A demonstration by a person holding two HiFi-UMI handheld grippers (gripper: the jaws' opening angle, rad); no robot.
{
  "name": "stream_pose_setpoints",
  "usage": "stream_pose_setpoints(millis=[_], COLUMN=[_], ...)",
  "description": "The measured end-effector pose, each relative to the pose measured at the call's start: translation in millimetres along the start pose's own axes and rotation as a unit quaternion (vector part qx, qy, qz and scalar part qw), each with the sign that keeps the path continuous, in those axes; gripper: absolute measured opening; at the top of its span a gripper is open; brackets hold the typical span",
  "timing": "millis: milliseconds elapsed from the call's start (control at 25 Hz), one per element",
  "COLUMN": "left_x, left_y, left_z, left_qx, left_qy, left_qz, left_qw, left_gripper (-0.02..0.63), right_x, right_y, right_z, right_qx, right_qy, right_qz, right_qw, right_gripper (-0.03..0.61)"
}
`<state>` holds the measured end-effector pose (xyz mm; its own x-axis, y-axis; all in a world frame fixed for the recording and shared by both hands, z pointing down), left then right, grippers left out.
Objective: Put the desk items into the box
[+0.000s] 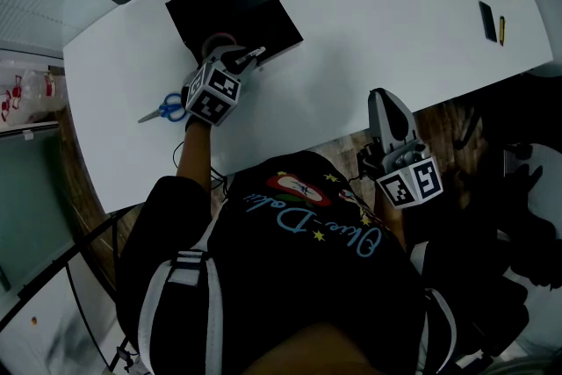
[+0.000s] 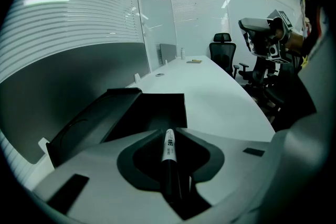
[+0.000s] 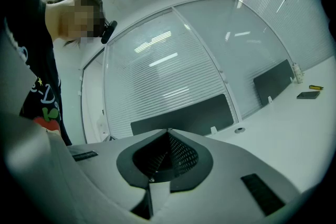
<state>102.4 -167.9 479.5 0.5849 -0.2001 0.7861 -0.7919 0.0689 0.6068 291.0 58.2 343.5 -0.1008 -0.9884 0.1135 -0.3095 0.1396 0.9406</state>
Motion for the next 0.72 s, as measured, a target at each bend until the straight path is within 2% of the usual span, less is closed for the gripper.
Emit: stream_pose_setpoints(millis=[200, 280, 560, 720], left_x=[-2, -2, -9, -20], left_y=[0, -2, -1, -2], left_z=[0, 0, -5, -4], left_qx=[-0.002, -0.004, -0.011, -0.010], left_qy=[-0.001, -0.001, -0.007, -0.032], left_qz=[-0.002, -0.007, -0.014, -0.030], left_qw=[1.0000, 1.0000, 0.9998, 0.9990], left_gripper=[0.104, 0.127, 0.124, 0.058], right_x=[-2, -3, -6, -6], right_y=[1, 0, 0, 1], right_z=[1, 1, 3, 4], right_qx=[0.001, 0.000, -0.001, 0.000], right_qy=[0.001, 0.000, -0.003, -0.011], right_qz=[-0.001, -0.001, -0.002, -0.002], right_qw=[1.000, 1.000, 1.000, 1.000], right_gripper=[0.031, 0.031, 0.031, 0.031])
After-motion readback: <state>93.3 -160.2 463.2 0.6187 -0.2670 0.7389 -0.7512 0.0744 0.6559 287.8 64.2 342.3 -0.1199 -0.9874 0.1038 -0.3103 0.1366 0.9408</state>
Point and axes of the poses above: the fingertips, and each gripper's own axes: x forward along the fingers, z to its left, y out of its underside, the point moved 6 cm from there along -x, backward along the fingers, and after that the axes turned 9 degrees about z, right-handed, at the moved point
